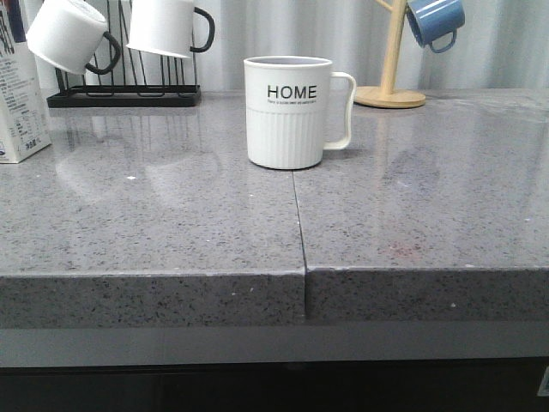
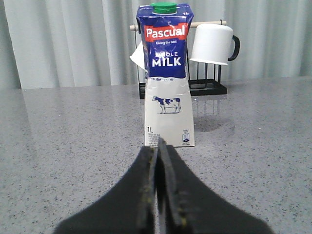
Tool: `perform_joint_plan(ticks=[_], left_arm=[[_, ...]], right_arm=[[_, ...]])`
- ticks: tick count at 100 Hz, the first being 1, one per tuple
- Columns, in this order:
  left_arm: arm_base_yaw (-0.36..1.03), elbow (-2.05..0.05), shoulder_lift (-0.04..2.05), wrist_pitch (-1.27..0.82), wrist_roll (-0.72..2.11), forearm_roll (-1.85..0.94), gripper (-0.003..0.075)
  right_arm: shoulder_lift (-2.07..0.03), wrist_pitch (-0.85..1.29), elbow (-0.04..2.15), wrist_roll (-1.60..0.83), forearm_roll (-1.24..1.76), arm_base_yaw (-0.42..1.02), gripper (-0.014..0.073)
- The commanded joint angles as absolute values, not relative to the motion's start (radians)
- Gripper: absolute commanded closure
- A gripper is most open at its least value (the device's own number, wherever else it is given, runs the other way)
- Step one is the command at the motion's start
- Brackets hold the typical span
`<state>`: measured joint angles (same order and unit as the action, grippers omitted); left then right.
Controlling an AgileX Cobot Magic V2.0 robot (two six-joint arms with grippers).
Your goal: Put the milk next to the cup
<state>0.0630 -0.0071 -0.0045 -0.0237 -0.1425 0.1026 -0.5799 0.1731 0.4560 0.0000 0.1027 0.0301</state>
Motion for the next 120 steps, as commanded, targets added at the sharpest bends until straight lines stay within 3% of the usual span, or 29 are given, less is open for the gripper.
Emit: perform_joint_plan(ticks=[1,29,51,60,78,120], left_arm=[[0.060,0.044,-0.036,0.055,-0.150,0.101,0.0741],[0.060,0.044,-0.036,0.055,-0.150,0.101,0.0741],[0.060,0.044,-0.036,0.055,-0.150,0.101,0.0741],[0.060,0.044,-0.036,0.055,-0.150,0.101,0.0741],[0.060,0.044,-0.036,0.055,-0.150,0.101,0.0741],[0.060,0.044,-0.036,0.055,-0.150,0.101,0.0741]], right_arm=[[-0.490,0.187,0.479,0.062,0.006,0.014,0.0245],[-0.236,0.282,0.380,0.065,-0.007,0.014,0.0246],[-0.155,0.274,0.295,0.065,-0.011,0.014,0.0257],[-0.155,0.250,0.295,0.064,-0.011,0.014,0.0345],[-0.155,0.238,0.294,0.064,-0.011,0.014,0.0669],[-0.155,0.238,0.288,0.064,-0.011,0.014,0.0662]])
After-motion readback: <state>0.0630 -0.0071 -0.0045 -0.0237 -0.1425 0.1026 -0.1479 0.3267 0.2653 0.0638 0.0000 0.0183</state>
